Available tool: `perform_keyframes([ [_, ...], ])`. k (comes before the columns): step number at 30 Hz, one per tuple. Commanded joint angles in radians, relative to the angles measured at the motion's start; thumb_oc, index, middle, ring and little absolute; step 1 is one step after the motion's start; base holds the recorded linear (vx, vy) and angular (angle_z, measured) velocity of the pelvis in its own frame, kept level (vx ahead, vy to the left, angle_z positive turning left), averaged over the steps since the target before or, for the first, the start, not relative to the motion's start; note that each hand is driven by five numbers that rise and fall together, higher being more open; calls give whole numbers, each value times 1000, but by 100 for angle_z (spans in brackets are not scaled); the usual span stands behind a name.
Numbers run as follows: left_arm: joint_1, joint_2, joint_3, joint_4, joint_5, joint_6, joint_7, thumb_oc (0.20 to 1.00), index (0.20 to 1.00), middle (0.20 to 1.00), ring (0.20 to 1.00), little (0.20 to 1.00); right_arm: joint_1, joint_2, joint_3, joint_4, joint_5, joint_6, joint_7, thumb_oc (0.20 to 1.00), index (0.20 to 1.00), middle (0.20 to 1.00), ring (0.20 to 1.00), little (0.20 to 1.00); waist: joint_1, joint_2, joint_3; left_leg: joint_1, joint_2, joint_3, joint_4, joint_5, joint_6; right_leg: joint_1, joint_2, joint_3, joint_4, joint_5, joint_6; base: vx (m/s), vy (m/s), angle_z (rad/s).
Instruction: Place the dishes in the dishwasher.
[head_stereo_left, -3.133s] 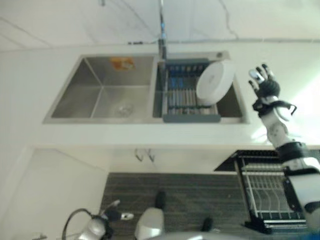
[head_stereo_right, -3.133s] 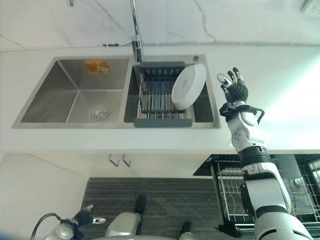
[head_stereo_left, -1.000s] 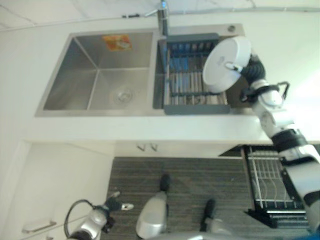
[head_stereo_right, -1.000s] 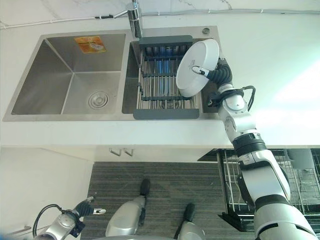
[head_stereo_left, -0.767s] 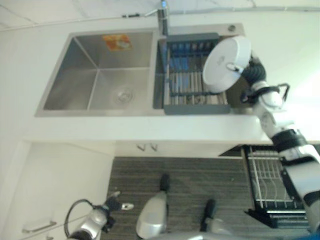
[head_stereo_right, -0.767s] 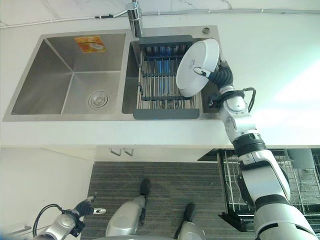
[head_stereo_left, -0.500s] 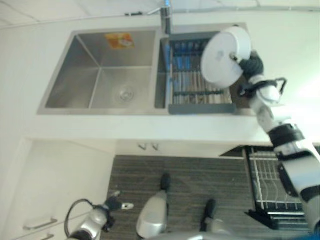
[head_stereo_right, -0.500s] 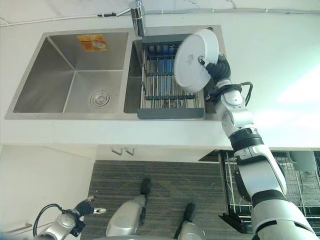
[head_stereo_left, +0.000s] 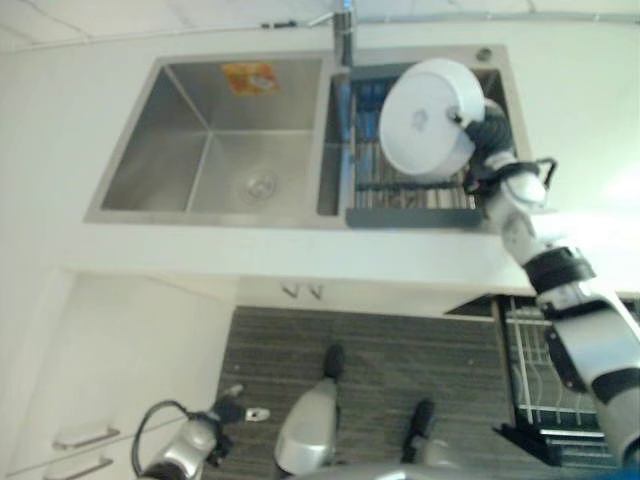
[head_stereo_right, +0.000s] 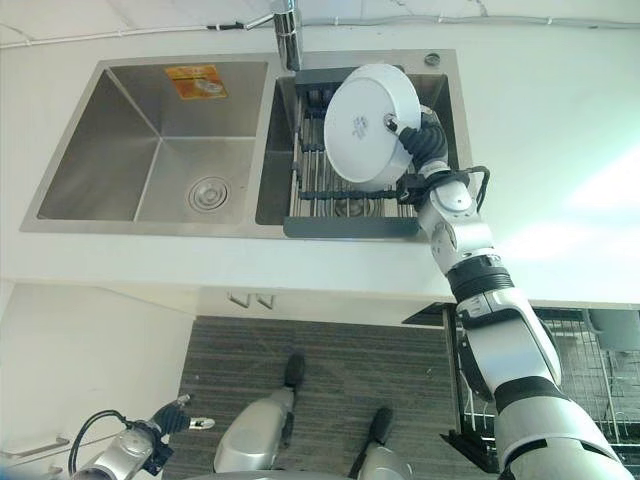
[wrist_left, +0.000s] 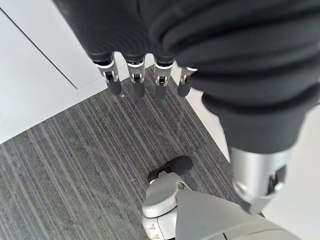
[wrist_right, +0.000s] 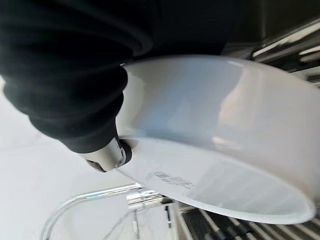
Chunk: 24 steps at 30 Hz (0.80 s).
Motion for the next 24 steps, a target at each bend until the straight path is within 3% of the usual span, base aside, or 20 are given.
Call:
perform_keyframes([
  [1,-26,0,-26,62,-8,-8,13,1000,1000,1000,1000,1000,-48,13,-17,-164,29,-237,-46,200,200,200,200,200,5,-4,-39,-14,-4,-23,66,-103,3,-74,-44,3,96,6,5,-33,-68,-3],
  [4,-20,-16,-20,83,-19,-11,24,1000,1000,1000,1000,1000,-3,62,-39,-333,-37,-340,-115,200,200,200,200,200,-15,-12,-57,9,3,-2,61,-112,6,-64,-38,11,87,6,5,-48,-65,-5],
  [8,22,-45,9,116,3,-26,38,1000,1000,1000,1000,1000,76,82,-65,-531,-85,-402,-166,200,200,200,200,200,-44,-24,-106,64,20,49,34,-121,6,-39,-36,8,79,2,7,-40,-52,-36],
  [14,54,-70,31,158,48,-6,61,1000,1000,1000,1000,1000,201,48,-131,-703,-53,-390,-192,200,200,200,200,200,-105,-42,-170,134,40,107,35,-146,8,-10,-21,43,117,-36,-6,10,-59,-39],
  [19,82,-96,63,199,16,11,52,1000,1000,1000,1000,1000,370,15,-231,-825,31,-381,-145,200,200,200,200,200,-183,-51,-205,215,52,148,38,-177,12,22,-9,104,141,-59,-11,33,-77,-54],
  [20,82,-96,63,199,16,11,52,1000,1000,1000,1000,1000,370,15,-231,-825,31,-381,-145,200,200,200,200,200,-183,-51,-205,215,52,148,38,-177,12,22,-9,104,141,-59,-11,30,-110,-56],
  [24,108,-140,97,228,28,-2,61,1000,1000,1000,1000,1000,582,-11,-406,-881,157,-398,-75,200,200,200,200,200,-261,-56,-235,262,68,198,41,-200,8,34,11,168,116,-50,-14,40,-118,-41],
])
